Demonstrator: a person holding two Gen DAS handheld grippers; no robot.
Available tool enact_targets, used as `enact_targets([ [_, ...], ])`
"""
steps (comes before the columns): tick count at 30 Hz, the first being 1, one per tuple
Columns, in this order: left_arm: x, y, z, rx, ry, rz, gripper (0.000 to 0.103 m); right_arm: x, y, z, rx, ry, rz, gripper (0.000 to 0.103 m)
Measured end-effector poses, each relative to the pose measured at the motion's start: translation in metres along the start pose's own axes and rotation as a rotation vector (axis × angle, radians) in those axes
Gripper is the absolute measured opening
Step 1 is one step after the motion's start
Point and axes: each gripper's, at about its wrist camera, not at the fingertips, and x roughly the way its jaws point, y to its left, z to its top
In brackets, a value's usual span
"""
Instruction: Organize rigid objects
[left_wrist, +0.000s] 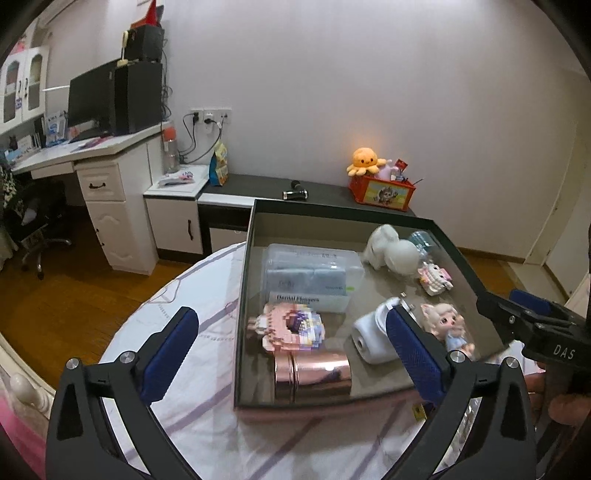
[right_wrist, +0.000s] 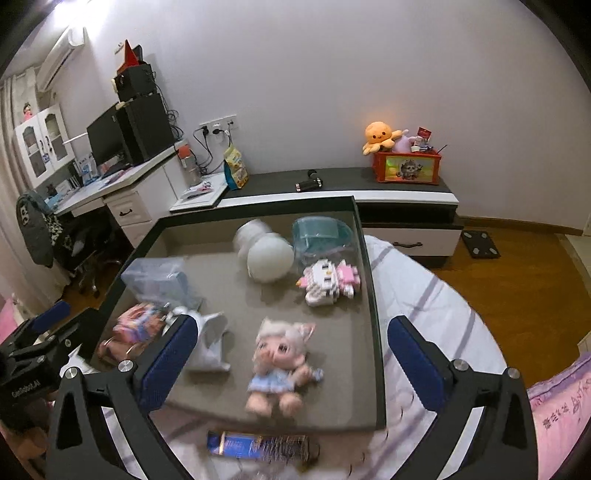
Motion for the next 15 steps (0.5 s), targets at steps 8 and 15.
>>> enact_targets([
  [8, -0.060, -0.010, -0.019, 0.022, -0.047, -0.001, 0.103, -0.050, 0.013, -0.025, 0.005, -0.050, 0.032, 0.103],
  [15, -0.109, -0.019, -0.035, 0.034, -0.079, 0.001, 0.103, -0.094, 0.026, -0.048, 0.004, -0.092, 0.047, 0.103],
])
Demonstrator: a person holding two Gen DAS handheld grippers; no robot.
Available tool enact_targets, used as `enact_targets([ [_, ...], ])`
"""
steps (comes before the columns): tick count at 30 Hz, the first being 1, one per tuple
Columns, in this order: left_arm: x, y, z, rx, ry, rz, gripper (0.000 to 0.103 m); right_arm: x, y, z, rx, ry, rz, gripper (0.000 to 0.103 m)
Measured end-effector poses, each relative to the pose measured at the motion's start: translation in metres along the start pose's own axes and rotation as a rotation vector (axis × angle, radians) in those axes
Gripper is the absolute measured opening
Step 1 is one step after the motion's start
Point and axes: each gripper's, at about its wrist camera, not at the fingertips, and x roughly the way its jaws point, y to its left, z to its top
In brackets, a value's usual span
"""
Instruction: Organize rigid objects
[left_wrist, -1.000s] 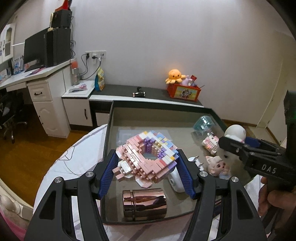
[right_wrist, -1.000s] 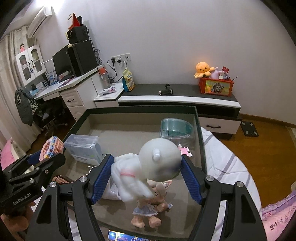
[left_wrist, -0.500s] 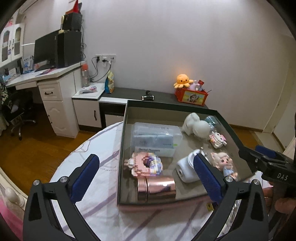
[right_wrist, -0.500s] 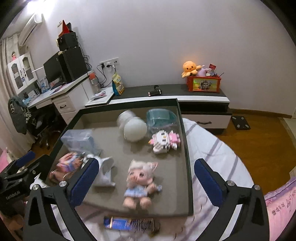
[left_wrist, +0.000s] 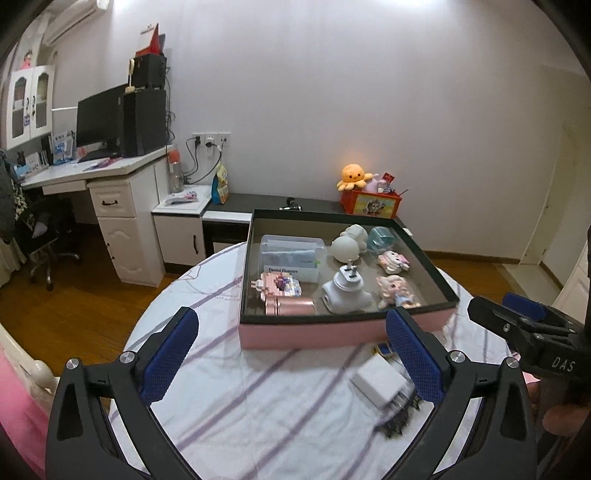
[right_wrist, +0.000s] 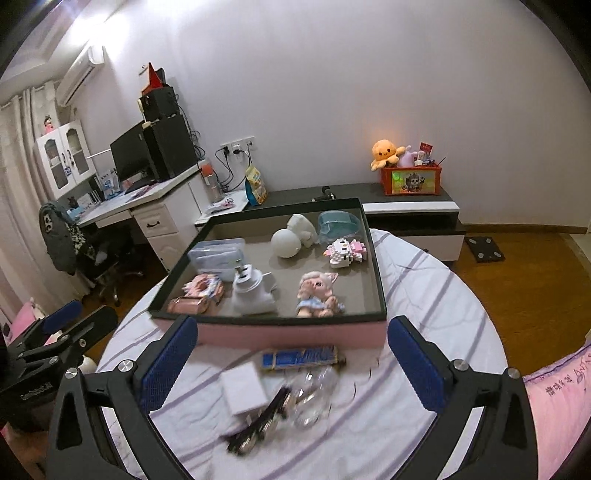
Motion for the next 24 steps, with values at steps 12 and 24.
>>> enact_targets([
  [12, -0.053, -0.007, -0.041, -0.046, -0.005, -0.007, 0.103, -0.063, 0.013, -0.046, 0.028, -0.053, 0.023, 0.103],
  [24, -0.087, -0.011, -0.067, -0.041, -0.035, 0.011, 0.103, -0.083, 0.012, -0.066, 0.021, -0.072, -0.008, 0.103],
])
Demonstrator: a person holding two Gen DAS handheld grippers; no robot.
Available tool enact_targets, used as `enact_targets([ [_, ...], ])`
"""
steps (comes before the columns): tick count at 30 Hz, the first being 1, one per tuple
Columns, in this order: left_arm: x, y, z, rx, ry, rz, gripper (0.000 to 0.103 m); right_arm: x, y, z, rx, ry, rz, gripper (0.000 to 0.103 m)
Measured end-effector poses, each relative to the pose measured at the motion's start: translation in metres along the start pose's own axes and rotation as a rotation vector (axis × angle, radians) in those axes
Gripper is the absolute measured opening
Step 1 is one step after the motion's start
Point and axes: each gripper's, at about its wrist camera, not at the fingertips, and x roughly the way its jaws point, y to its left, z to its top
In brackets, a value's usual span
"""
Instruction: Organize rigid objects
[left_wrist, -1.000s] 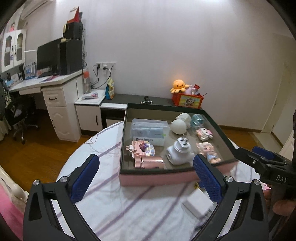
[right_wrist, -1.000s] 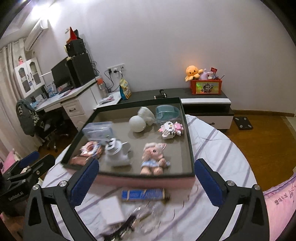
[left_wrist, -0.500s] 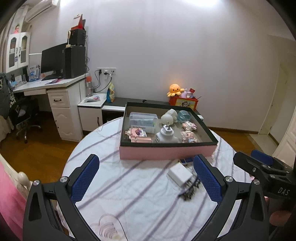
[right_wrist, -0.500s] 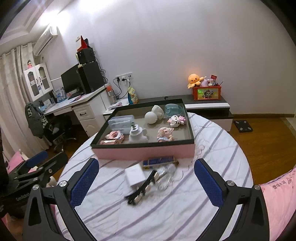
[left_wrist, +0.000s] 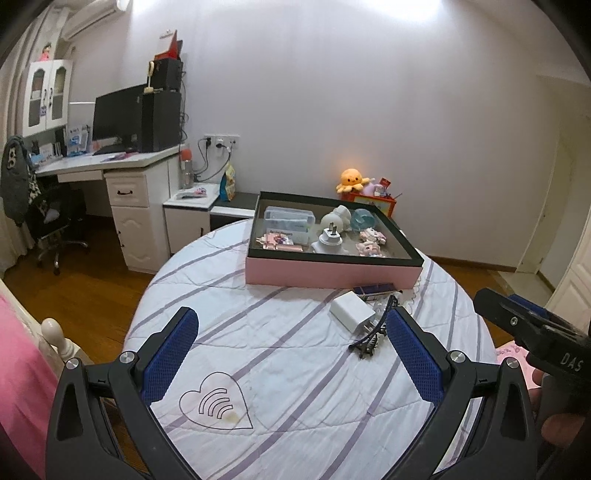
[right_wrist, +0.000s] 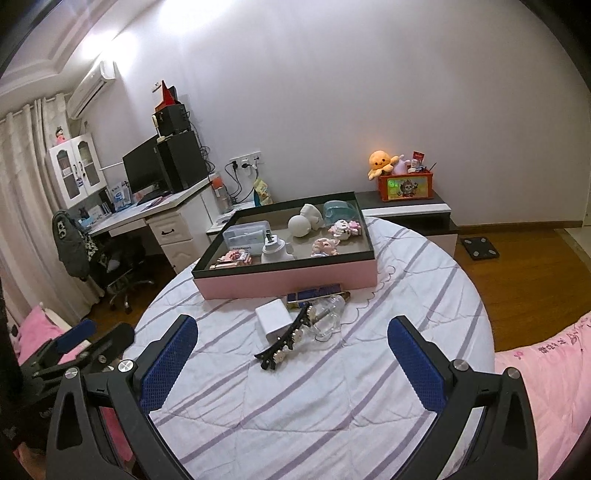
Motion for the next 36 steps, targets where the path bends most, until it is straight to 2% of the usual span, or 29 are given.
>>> enact_targets([
  [9, 0.001, -0.007, -0.003, 0.016, 0.010, -0.001, 0.103, -0.009, -0.003, -0.003, -0.009, -0.014, -0.023, 0.103],
  [22, 0.017, -0.013, -0.012, 0.023, 0.056, -0.019, 0.103, -0.001, -0.014, -0.006, 0.003, 0.016, -0.050, 0.103],
  [30, 0.041, -0.028, -0.022, 0.045, 0.109, -0.041, 0.103, 0.011, -0.027, -0.013, 0.008, 0.052, -0.077, 0.103],
  [36, 0.078, -0.049, -0.032, 0.092, 0.188, -0.067, 0.103, 0.021, -0.050, -0.019, 0.046, 0.078, -0.101, 0.103],
])
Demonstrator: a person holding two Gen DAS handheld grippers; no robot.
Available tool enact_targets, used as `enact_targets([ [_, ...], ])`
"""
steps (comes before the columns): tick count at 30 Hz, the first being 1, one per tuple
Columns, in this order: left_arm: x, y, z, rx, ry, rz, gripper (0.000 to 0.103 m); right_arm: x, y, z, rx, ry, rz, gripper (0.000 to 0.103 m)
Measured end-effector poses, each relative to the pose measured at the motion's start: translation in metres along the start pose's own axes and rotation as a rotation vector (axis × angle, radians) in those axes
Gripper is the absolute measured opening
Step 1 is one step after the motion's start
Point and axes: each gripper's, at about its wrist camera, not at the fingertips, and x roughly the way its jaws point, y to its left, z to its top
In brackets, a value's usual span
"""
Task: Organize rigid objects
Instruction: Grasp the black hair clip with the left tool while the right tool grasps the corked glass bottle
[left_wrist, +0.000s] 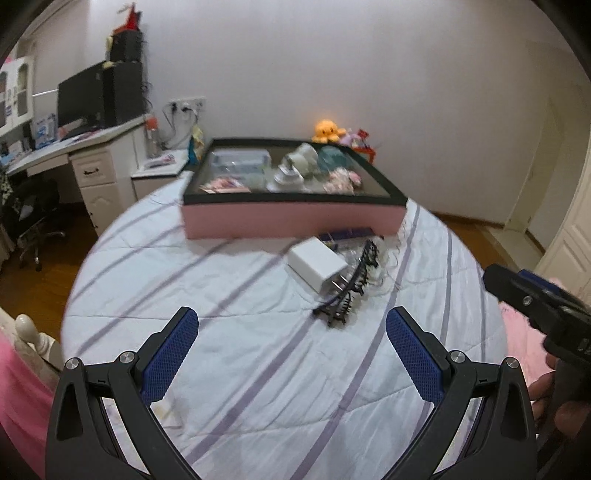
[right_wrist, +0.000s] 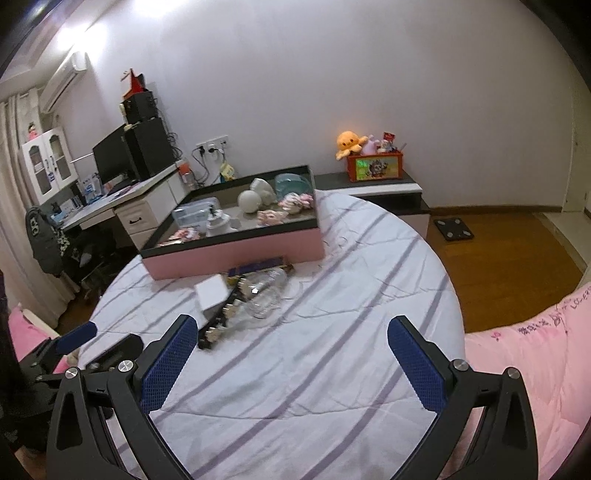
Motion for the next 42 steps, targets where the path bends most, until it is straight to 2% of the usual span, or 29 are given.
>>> enact_targets([
  [8, 0.054, -0.029, 0.007, 0.101, 0.100, 0.015, 0.103, 0.024, -0.028, -0.004, 0.052, 0.041, -0.004, 0.103],
  [12, 0.080, -0.034, 0.014, 0.108, 0.153, 0.026, 0.100, 0.038, -0.032, -0.003, 0.055, 0.063, 0.002, 0.103],
  [13, 0.084, -0.033, 0.015, 0.100, 0.165, 0.012, 0.096, 0.042, -0.032, -0.003, 0.055, 0.069, 0.005, 0.103],
  [15, 0.093, -0.031, 0.016, 0.075, 0.200, -0.020, 0.069, 0.049, -0.032, -0.003, 0.050, 0.083, 0.011, 0.103],
  [17, 0.092, -0.028, 0.015, 0.061, 0.192, -0.038, 0.066, 0.056, -0.030, -0.003, 0.039, 0.098, 0.017, 0.103],
  [18, 0.090, -0.027, 0.014, 0.055, 0.189, -0.051, 0.058, 0.058, -0.029, -0.003, 0.034, 0.102, 0.019, 0.103],
  [21, 0.085, -0.020, 0.013, 0.024, 0.178, -0.076, 0.044, 0.066, -0.025, -0.004, 0.025, 0.117, 0.024, 0.103],
  [24, 0.079, -0.013, 0.011, 0.004, 0.170, -0.097, 0.035, 0.070, -0.020, -0.005, 0.011, 0.126, 0.031, 0.103],
  [33, 0.069, 0.000, 0.010, -0.017, 0.138, -0.129, 0.021, 0.089, -0.001, -0.006, -0.043, 0.168, 0.022, 0.103],
  [38, 0.065, 0.010, 0.010, -0.028, 0.131, -0.122, 0.020, 0.101, 0.008, 0.002, -0.083, 0.185, 0.015, 0.103],
  [40, 0.070, 0.016, 0.012, -0.046, 0.139, -0.105, 0.023, 0.107, 0.013, 0.006, -0.098, 0.192, 0.011, 0.103],
  [42, 0.077, 0.020, 0.012, -0.058, 0.157, -0.120, 0.026, 0.113, 0.017, 0.009, -0.117, 0.200, 0.003, 0.103],
])
